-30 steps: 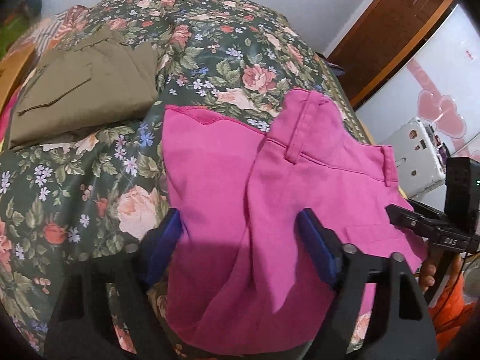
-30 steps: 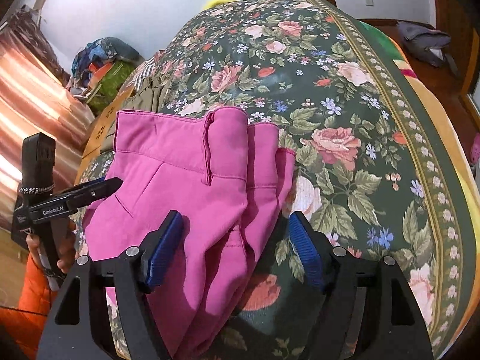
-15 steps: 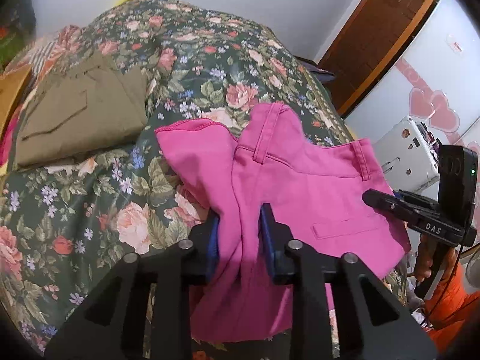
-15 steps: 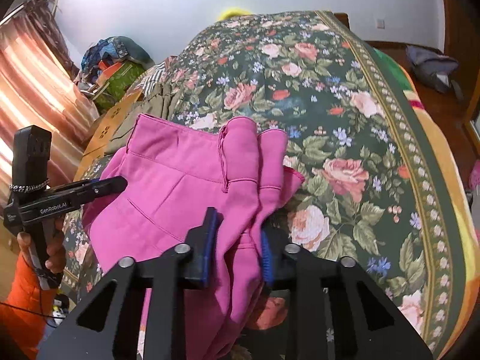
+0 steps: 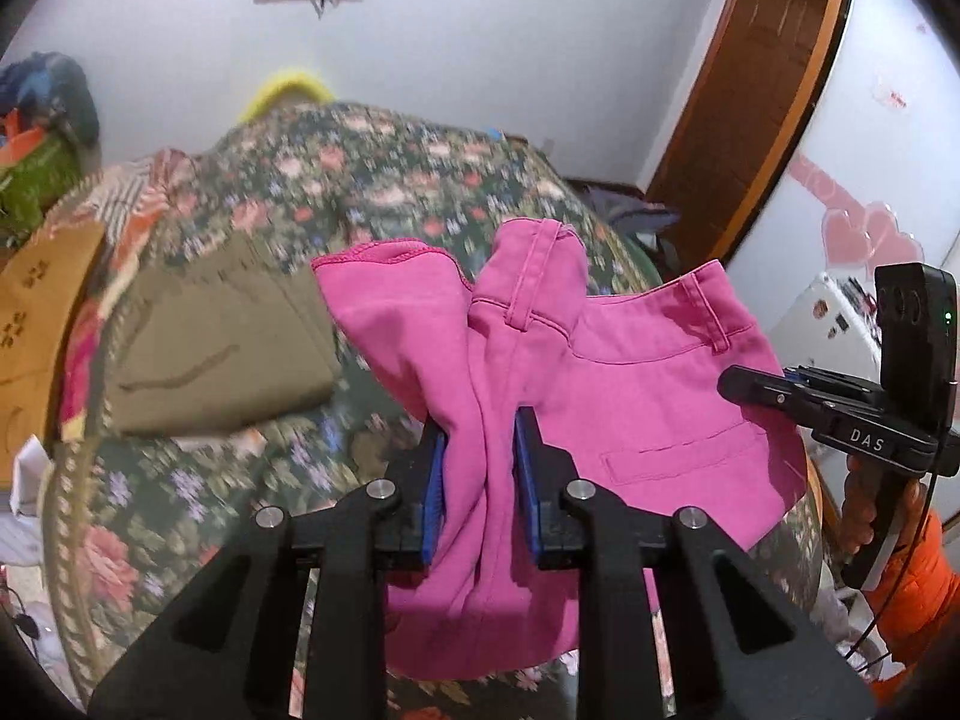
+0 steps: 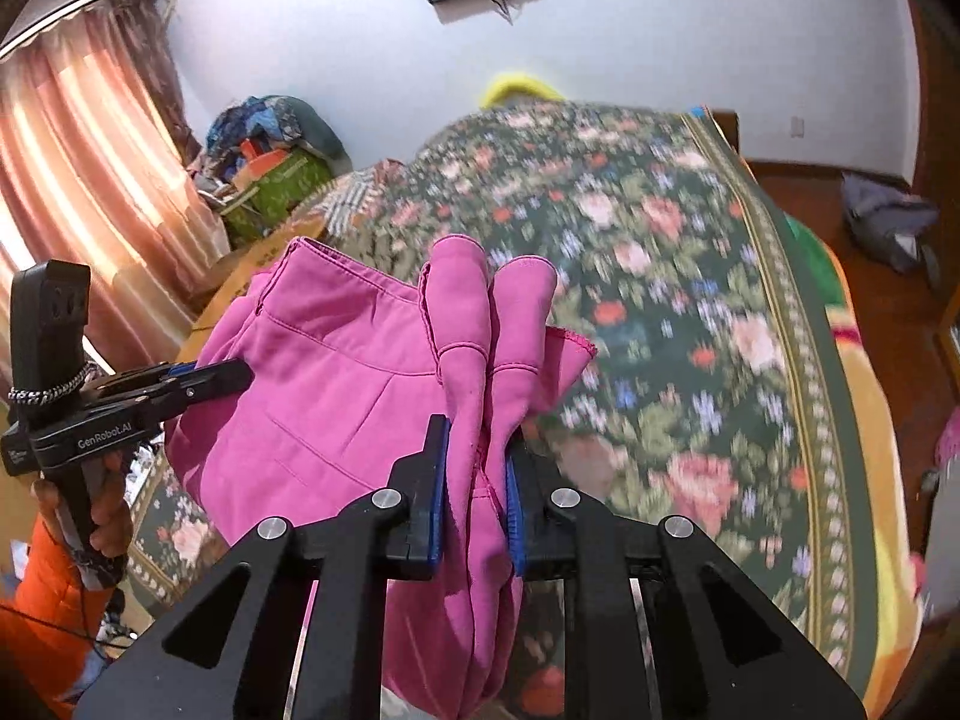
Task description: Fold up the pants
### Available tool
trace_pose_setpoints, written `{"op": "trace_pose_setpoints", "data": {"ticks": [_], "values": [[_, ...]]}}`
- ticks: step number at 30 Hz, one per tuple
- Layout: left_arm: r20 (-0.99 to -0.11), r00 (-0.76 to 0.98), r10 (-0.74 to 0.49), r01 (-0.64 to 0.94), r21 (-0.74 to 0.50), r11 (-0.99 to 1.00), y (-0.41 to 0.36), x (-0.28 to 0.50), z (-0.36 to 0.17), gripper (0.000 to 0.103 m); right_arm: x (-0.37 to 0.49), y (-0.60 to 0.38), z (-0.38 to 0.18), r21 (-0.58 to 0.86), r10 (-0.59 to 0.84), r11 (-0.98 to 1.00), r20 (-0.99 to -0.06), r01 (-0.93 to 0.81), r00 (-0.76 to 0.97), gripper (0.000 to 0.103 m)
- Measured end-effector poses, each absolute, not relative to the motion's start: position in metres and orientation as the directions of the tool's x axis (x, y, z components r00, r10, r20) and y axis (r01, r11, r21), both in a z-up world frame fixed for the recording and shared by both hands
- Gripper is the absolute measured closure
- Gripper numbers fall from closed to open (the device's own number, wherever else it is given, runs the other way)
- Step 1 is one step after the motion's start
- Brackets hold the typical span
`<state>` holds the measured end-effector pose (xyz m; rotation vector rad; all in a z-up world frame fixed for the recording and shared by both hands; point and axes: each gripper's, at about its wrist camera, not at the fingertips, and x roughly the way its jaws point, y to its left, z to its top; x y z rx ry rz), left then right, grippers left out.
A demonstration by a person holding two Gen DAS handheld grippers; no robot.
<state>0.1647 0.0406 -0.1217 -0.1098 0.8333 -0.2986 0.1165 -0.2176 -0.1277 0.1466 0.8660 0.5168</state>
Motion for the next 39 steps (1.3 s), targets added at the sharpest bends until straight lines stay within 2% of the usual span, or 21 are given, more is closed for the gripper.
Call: {"op": "trace_pose_setpoints", "data": {"ticks": [11,20,28,34,39], "values": [[-0.633,0.749,-0.197,0.133,-0.147,0.98,0.1,0.199,-0.074,0.082,0.168,-0.165,-0.084,0.28,0.552,0.824,-0.597,-0.493,0.582,0.089],[-0.615,0.783,-0.093,0.034,-0.107,0.994,0.159,0.237,-0.072,0.082,0.22,-0.102,-0.073,0.261,0.597,0.784,-0.566,-0.563,0.569,0.089],[-0.653,0.756,-0.043,-0.04,-0.111,0.993,0.211,0.279,-0.108,0.082,0.267,-0.049,-0.093,0.279,0.612,0.762,-0.603,-0.584,0.512,0.089],[-0.707,0.707,-0.011,-0.09,-0.106,0.99,0.244,0.306,-0.15,0.081,0.296,-0.011,-0.124,0.267,0.598,0.757,-0.651,-0.597,0.468,0.089],[-0.762,0.647,-0.03,-0.132,-0.151,0.98,0.269,0.325,-0.194,0.081,0.318,0.013,-0.158,0.279,0.577,0.758,-0.709,-0.59,0.405,0.089]]}}
